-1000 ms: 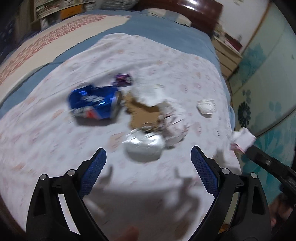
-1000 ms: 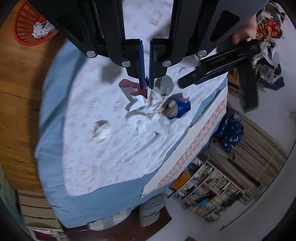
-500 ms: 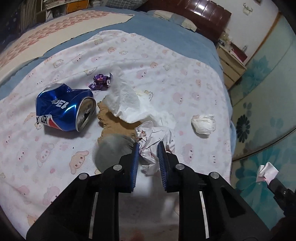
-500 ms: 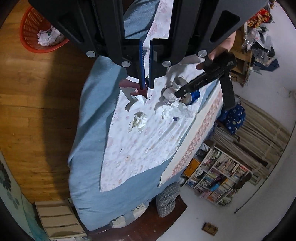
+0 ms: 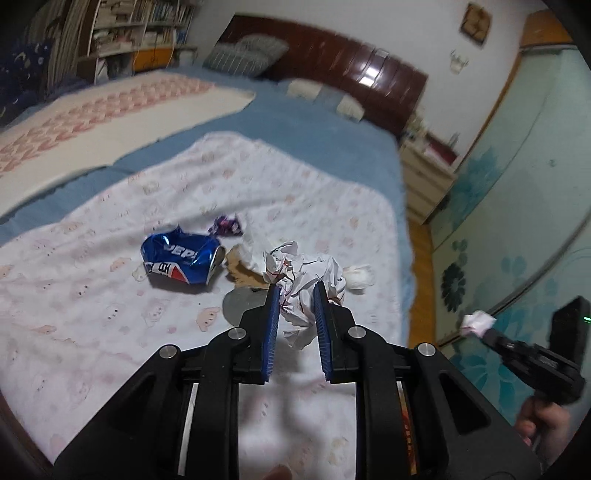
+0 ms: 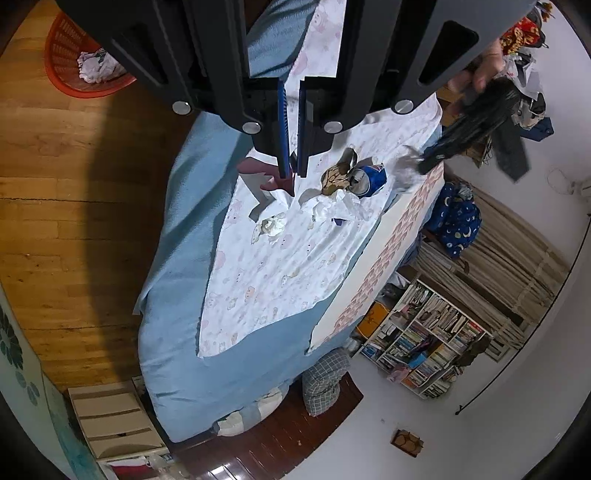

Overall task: Collect trash
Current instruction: 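Carry both papers over the red wastebasket and open both tools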

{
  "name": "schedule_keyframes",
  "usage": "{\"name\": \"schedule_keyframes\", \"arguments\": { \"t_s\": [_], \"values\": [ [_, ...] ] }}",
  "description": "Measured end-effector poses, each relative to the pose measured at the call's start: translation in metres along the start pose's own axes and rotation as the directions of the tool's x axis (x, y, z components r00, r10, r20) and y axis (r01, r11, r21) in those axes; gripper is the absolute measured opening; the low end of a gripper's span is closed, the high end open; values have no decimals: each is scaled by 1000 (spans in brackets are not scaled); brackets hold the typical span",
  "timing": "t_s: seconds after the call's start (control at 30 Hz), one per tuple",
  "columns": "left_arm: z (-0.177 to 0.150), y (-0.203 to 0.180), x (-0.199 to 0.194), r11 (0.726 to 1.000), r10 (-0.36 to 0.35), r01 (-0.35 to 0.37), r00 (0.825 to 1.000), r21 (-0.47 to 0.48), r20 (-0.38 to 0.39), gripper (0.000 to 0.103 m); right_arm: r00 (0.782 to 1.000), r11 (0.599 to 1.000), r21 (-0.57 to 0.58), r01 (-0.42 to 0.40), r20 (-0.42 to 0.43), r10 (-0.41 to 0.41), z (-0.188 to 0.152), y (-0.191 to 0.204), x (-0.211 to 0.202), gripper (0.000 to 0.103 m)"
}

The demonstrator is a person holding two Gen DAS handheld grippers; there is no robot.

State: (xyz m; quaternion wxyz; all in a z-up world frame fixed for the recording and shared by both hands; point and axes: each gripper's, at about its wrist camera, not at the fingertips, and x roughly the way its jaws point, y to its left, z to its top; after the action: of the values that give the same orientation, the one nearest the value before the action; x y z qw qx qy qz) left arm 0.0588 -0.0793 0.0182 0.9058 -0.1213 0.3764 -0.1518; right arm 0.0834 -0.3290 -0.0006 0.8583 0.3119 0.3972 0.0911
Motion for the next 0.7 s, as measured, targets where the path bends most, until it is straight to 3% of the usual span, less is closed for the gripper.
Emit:
{"name": "schedule_keyframes", "arguments": {
  "t_s": [0.17, 0.3, 0.53, 0.7],
  "values": [
    [-10, -33, -31, 996, -67, 63, 996, 67, 57, 19, 1000, 999, -42, 19, 24, -18, -9, -3, -31, 6],
    [-29, -79, -34, 981, -115, 108, 993, 159, 39, 19, 995, 993, -85, 88, 48, -84, -25, -10, -70, 6],
    [-95, -168, 10, 919, -224, 267, 959, 289, -174, 19, 975, 976, -37, 214, 65, -212, -52, -50, -140, 6],
    [-156, -213, 70, 886, -180, 311, 914, 344, -363, 19, 953, 953, -1, 303, -18, -303, -83, -96, -155, 6]
  ]
}}
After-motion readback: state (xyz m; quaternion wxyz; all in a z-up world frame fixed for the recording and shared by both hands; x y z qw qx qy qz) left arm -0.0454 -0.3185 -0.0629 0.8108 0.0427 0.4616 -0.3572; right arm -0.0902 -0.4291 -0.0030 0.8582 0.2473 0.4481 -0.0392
